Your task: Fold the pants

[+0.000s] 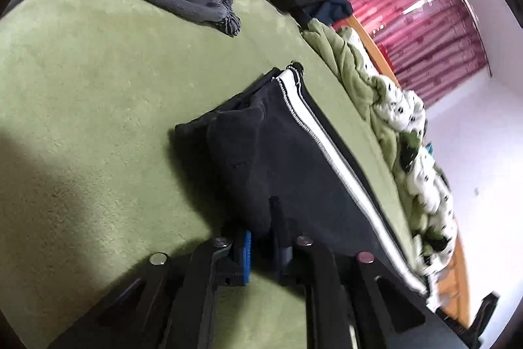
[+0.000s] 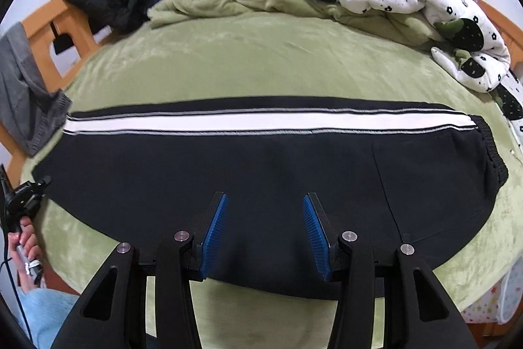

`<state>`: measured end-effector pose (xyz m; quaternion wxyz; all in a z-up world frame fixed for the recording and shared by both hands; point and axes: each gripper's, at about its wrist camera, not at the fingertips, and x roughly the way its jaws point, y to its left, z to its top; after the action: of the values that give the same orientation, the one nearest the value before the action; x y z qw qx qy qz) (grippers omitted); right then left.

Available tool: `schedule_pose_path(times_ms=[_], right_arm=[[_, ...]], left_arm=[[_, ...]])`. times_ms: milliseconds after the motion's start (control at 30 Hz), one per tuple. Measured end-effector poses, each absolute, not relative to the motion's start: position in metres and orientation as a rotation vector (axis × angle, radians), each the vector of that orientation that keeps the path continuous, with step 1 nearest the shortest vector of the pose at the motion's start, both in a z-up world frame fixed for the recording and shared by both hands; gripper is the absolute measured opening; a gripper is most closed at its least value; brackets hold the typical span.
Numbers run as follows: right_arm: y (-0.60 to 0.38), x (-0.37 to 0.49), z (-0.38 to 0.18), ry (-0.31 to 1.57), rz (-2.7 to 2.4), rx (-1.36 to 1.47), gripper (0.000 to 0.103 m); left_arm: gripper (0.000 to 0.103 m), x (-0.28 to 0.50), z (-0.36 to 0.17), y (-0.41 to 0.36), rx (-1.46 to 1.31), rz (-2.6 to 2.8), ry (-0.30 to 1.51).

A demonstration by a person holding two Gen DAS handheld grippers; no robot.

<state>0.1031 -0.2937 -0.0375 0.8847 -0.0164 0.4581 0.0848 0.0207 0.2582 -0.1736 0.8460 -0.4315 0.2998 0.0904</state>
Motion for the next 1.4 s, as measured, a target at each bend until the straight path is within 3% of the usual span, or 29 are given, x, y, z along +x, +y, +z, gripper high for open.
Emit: schedule_pose_path(times_ms=[67,467,567,767,1100,1400], right_arm=[[-0.296,0.102,-0.037,0.949,0.170,-0.031,0.047],[-0.313,0.101,-0.041,0.968,0.136,-0.009,0.047],[-0.318,0.099,-0.040,0.965,0.149,0.015,0.047],[-0.326,0.098,-0.047,0.970,0.156,-0.053,0.047],[-0.368,0.098,-0.059,0.988,0.173,0.013,0.047],[-0.428,0.081,-0.062,0.929,0.136,0.158,0.047]], left_arm=[[0.021,0.018,-0.173,0.261,-0.917,0.193,0.606],[0.021,0.041,-0.176,0.278,-0.980,0.291,0.667],[0.013,0.045,-0.165,0.278,-0.928,0.286,0.696],[0.011,0.049,-0.113,0.259,-0.770,0.303,0.687],[0.011,0.082,0.001,0.111,-0.403,0.128,0.590],[0.011,0.125,-0.040,-0.081,-0.273,-0.120,0.689]])
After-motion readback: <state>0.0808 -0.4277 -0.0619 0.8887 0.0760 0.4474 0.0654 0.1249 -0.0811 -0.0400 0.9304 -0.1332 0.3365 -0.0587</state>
